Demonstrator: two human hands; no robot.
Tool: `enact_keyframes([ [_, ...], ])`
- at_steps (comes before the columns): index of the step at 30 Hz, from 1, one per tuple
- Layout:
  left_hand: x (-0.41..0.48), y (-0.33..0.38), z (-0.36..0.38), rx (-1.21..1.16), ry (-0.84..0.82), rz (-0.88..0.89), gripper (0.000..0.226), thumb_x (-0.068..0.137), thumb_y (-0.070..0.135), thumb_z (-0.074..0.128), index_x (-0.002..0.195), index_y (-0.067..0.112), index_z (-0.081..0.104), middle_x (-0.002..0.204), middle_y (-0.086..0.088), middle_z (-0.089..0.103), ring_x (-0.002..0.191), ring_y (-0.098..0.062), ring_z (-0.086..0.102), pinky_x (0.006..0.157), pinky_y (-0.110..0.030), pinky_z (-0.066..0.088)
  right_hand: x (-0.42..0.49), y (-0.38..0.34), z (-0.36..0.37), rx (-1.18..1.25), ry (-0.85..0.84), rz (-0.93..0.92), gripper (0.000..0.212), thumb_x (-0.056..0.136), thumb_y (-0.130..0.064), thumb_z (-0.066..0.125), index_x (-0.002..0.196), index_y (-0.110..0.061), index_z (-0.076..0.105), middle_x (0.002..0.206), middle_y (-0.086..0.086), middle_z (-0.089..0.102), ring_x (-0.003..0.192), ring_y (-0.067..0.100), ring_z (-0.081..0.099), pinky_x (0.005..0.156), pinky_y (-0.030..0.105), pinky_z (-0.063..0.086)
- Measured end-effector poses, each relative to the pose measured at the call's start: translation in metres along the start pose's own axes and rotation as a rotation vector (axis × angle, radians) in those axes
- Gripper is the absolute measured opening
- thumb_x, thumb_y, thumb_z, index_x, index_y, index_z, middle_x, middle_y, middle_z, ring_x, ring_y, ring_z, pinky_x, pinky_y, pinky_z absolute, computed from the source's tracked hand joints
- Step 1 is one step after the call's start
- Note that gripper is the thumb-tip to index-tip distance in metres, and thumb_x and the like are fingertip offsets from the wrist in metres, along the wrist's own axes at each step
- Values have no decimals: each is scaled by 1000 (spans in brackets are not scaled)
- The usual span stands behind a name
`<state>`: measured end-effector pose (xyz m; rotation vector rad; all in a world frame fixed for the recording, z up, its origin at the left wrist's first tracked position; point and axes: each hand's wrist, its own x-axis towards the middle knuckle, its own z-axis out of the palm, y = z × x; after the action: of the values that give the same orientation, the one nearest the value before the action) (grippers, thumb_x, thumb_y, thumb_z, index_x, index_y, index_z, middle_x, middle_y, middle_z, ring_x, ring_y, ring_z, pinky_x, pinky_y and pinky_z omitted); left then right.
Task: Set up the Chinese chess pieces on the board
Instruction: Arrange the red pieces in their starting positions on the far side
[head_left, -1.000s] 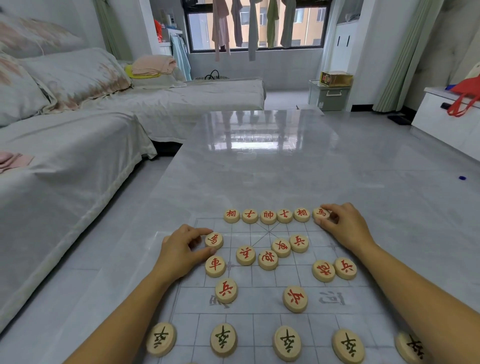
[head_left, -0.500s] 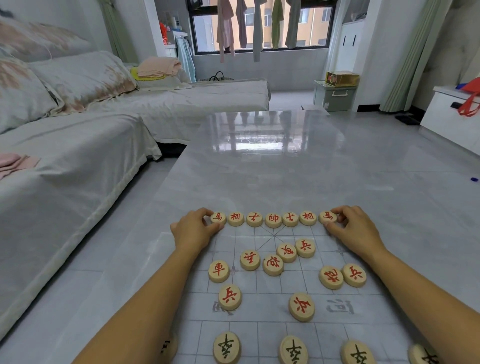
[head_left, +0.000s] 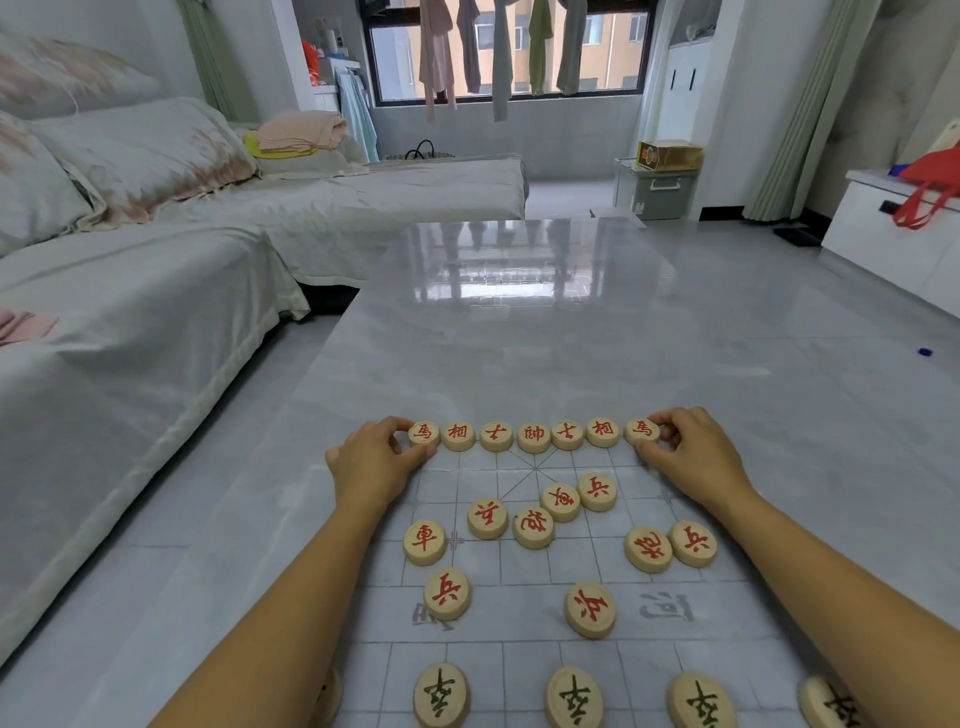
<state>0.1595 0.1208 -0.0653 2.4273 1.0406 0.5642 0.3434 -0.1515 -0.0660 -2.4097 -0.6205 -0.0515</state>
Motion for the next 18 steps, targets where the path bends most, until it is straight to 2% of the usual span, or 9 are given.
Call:
enact_keyframes([
  [7, -1, 1, -2, 3, -23, 3, 40, 80, 50, 61, 114, 28, 58, 89, 2, 58, 93, -20, 54, 83, -38, 32, 1, 0, 0, -16, -20, 1, 34, 81, -32, 63, 112, -17, 60, 96, 0, 48, 94, 20, 51, 79, 32, 42],
  [11, -3, 1, -5, -120, -34, -25, 46, 80, 46, 64, 118, 24, 52, 81, 4, 58, 88, -16, 54, 85, -35, 29, -1, -1, -2, -18, -34, 12, 37, 82, -31, 62, 116, -17, 58, 97, 0, 46, 97, 22, 51, 82, 33, 42],
  [15, -7, -4, -22, -310, -196, -26, 50, 83, 40, 62, 124, 17, 46, 88, 3, 57, 86, -14, 54, 92, -36, 41, -2, -4, -3, 74, -17, 45, 49, 82, -29, 62, 127, -16, 49, 100, 0, 48, 99, 22, 52, 87, 39, 45],
  [18, -26, -13, -43, -312, -363, 82, 36, 86, 33, 61, 117, 20, 52, 107, 0, 55, 96, -12, 52, 81, -21, 42, -4, -6, -5, 248, 30, 107, 41, 84, -25, 59, 123, -15, 49, 98, 2, 53, 93, 21, 53, 84, 39, 46],
])
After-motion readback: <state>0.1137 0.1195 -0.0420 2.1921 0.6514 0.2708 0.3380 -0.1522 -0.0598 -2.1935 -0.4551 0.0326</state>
